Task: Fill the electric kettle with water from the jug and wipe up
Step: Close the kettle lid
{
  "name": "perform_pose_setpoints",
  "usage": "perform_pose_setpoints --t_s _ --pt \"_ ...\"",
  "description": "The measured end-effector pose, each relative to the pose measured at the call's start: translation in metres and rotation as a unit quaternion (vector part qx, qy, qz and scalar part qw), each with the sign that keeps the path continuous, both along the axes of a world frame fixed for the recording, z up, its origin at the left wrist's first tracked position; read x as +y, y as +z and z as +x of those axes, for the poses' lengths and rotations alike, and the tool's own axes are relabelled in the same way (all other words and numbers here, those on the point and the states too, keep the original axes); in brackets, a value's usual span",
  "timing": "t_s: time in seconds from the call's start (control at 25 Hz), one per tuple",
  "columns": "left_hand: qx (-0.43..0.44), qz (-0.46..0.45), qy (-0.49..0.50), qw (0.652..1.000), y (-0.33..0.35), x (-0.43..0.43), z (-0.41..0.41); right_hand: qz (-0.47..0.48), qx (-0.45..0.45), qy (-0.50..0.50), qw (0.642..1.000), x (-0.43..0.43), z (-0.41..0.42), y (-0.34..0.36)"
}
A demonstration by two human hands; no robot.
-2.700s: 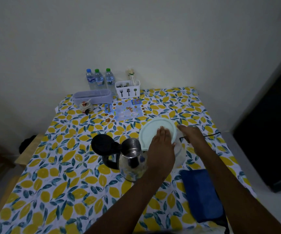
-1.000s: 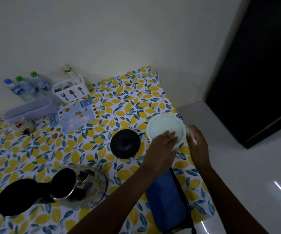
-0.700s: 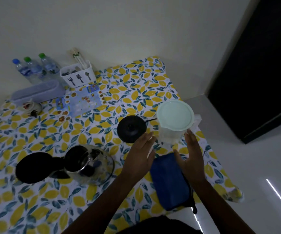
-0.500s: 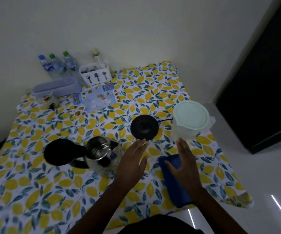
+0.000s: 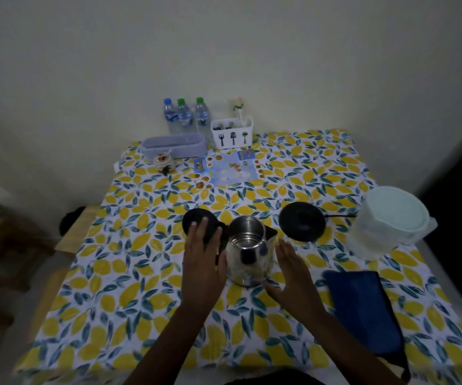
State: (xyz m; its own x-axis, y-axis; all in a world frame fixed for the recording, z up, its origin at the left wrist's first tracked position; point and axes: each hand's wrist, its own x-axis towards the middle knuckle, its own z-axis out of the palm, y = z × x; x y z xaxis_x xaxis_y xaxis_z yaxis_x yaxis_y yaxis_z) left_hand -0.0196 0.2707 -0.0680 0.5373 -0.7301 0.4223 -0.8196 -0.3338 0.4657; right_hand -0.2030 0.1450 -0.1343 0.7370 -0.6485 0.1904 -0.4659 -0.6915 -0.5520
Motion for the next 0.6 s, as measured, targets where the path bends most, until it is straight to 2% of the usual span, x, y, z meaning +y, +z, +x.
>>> perform_pose_setpoints --t_s 0.12,0.28,0.44,0.6 --pt "0.050 0.006 0.051 0.997 0.004 0.011 0.025 0.003 0.017 -0.005 1.000 0.004 0.017 0.002" --pt "0.167 0.005 -0.013 0.986 0.007 0.009 0.048 0.000 0.047 -0.017 0.999 0.010 0.032 0.004" --pt "0.116 -0.016 -0.092 0.989 0.018 -0.014 0.053 -0.006 0.051 -0.030 0.998 0.011 0.030 0.004" --pt "0.031 0.050 -0.212 0.975 0.026 -0.047 0.043 0.012 0.025 -0.040 0.999 0.010 0.030 0.005"
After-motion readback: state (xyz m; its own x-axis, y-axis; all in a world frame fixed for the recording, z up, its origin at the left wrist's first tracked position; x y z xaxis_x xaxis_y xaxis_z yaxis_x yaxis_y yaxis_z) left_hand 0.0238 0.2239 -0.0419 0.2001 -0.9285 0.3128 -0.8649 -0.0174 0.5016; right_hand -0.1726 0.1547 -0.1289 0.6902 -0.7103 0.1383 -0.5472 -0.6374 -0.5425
